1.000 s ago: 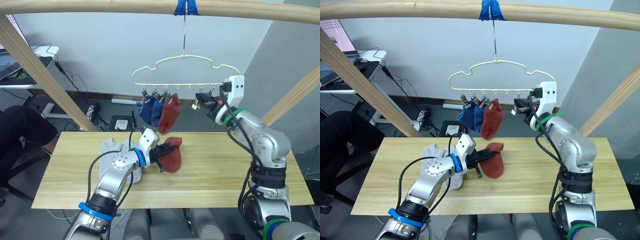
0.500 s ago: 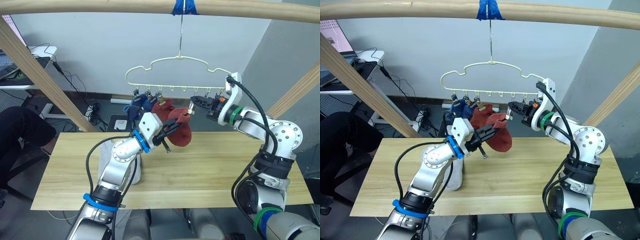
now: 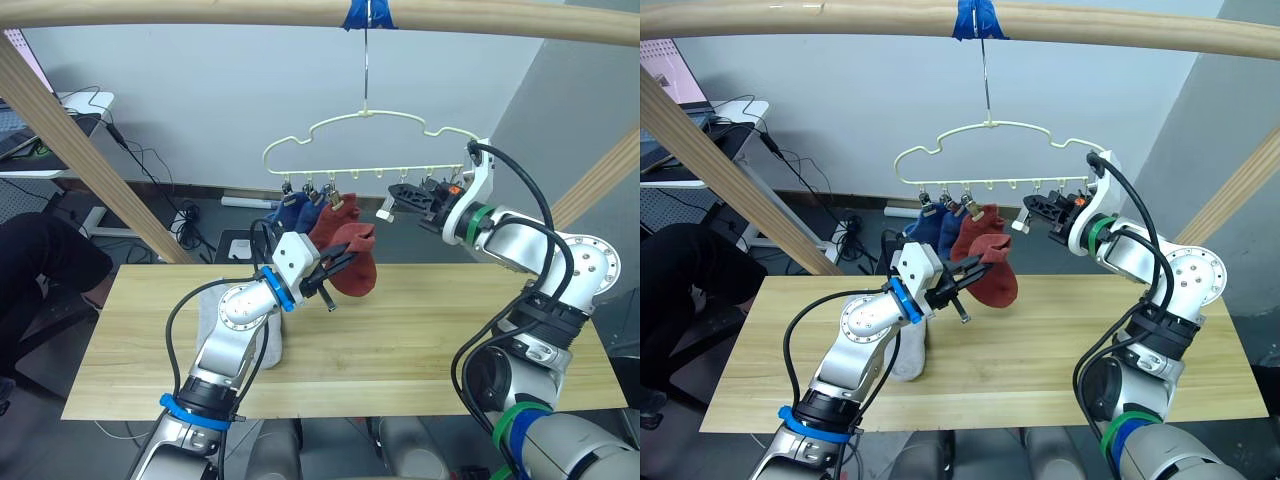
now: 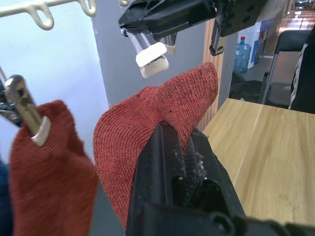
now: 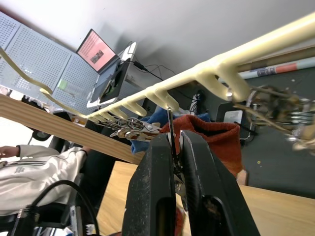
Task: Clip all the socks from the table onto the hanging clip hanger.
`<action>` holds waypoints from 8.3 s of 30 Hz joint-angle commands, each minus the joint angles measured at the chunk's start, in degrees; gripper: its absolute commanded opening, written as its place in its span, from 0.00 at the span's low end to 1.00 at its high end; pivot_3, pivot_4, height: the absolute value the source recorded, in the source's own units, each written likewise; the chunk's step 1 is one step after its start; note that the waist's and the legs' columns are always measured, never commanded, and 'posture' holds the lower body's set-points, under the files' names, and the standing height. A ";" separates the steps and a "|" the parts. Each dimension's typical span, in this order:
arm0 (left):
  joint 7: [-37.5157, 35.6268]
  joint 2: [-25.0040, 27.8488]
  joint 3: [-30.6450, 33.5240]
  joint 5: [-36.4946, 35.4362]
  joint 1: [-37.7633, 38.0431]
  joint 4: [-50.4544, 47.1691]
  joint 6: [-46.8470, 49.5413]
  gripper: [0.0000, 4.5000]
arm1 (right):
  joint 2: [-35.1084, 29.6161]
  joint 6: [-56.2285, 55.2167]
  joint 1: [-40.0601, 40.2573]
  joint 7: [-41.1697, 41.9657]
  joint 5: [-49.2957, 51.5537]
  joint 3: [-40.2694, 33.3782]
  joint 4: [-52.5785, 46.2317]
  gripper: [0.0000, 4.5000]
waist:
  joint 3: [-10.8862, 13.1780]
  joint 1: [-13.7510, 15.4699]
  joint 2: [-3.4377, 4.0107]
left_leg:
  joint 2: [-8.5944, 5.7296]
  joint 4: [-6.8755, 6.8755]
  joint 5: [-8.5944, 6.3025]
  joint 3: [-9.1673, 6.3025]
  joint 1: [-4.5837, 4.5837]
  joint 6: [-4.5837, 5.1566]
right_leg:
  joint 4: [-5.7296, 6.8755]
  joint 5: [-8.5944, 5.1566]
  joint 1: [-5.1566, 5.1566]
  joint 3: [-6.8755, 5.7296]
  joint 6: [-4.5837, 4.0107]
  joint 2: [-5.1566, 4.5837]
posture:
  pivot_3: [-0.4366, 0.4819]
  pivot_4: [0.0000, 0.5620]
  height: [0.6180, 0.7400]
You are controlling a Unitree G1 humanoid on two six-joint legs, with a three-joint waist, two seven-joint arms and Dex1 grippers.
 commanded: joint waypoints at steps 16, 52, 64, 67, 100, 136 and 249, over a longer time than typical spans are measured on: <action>1.45 -1.91 -0.34 0.18 -2.16 -1.22 -4.79 0.01 | 3.51 3.54 -1.68 -5.45 5.04 -3.58 -1.31 0.00 | 0.01 -0.01 0.02 | 0.00 -0.03 0.00 0.00 -0.05 0.00 | -0.11 -0.01 -0.01 -0.01 0.01 0.00 | 0.35 0.43 1.00; -9.09 2.13 4.72 -14.71 -3.54 0.95 16.11 0.70 | -18.03 -12.72 24.90 2.54 4.61 17.17 -33.48 1.00 | 0.08 -2.22 0.13 | 0.04 -0.10 -0.05 -0.01 -0.44 0.09 | -0.72 -0.07 -0.13 -0.04 0.13 0.01 | 0.24 0.45 1.00; -16.30 19.19 15.43 -32.36 9.82 -25.19 33.06 1.00 | -17.99 -33.85 31.29 3.57 -18.06 35.65 -36.51 0.92 | 0.34 -2.71 0.24 | 0.12 -0.22 -0.05 -0.01 -0.45 0.07 | -0.75 -0.10 -0.23 -0.03 0.11 0.02 | 0.30 0.48 1.00; -13.23 19.87 17.55 -34.78 12.80 -29.74 35.51 1.00 | -16.96 -36.56 30.86 3.20 -22.28 38.45 -35.39 0.73 | 0.45 -2.16 0.28 | 0.10 -0.21 -0.05 0.01 -0.45 0.06 | -0.77 -0.11 -0.23 -0.01 0.10 -0.02 | 0.31 0.49 1.00; 0.90 19.01 19.41 -37.40 20.89 -41.44 37.95 1.00 | -6.40 -53.25 26.74 4.29 -45.28 40.81 -17.85 0.61 | 0.88 0.49 0.33 | 0.10 -0.21 -0.06 0.02 -0.45 0.05 | -0.77 -0.10 -0.23 -0.01 0.08 -0.03 | 0.41 0.51 1.00; 1.87 19.27 18.57 -37.44 21.75 -42.53 37.79 1.00 | -4.68 -51.99 25.56 5.79 -48.78 37.38 -16.58 0.33 | 0.95 1.55 0.35 | 0.09 -0.20 -0.06 0.03 -0.44 0.05 | -0.75 -0.10 -0.24 -0.02 0.07 -0.04 | 0.41 0.49 1.00; 0.99 18.70 17.29 -35.71 24.19 -43.69 36.03 1.00 | 9.03 -45.24 15.51 -3.17 -47.02 31.36 -13.82 0.47 | 0.95 1.60 0.35 | 0.08 -0.19 -0.06 -0.01 -0.45 0.05 | -0.72 -0.04 -0.23 -0.08 -0.03 -0.05 | 0.44 0.47 1.00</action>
